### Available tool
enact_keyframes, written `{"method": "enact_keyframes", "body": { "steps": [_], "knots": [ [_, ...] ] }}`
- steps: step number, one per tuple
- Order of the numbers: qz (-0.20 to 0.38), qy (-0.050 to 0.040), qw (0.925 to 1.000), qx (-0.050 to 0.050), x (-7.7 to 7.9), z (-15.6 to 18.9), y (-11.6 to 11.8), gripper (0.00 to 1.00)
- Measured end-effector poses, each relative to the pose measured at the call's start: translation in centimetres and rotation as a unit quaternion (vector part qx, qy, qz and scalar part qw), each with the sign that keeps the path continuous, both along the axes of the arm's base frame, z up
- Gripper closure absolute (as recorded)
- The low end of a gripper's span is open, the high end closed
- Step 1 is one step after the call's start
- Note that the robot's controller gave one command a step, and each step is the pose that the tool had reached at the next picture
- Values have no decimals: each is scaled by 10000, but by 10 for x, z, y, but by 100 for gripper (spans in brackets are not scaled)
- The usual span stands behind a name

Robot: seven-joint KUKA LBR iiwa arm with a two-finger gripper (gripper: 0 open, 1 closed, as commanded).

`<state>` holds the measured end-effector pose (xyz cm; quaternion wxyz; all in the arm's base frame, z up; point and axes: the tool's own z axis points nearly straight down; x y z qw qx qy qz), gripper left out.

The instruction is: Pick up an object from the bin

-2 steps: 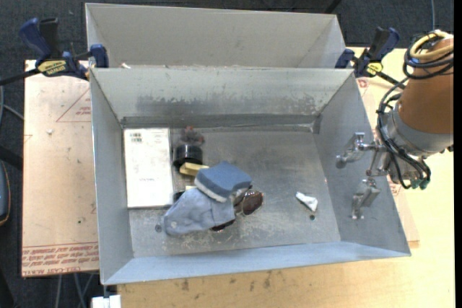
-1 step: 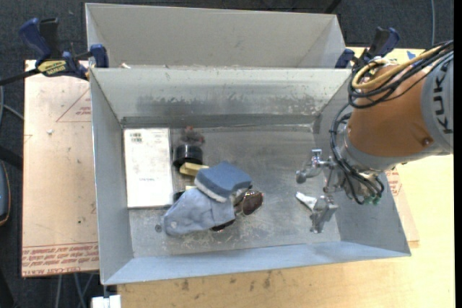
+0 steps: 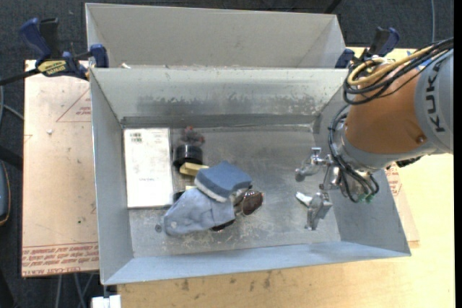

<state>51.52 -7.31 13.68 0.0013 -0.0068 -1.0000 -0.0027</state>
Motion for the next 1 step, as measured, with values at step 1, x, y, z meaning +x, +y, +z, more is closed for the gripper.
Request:
{"method": "enact_keyframes", "body": {
  "steps": [1],
  "knots": [
    [298, -19, 9995, -29, 7, -9, 39, 0]
  ]
}}
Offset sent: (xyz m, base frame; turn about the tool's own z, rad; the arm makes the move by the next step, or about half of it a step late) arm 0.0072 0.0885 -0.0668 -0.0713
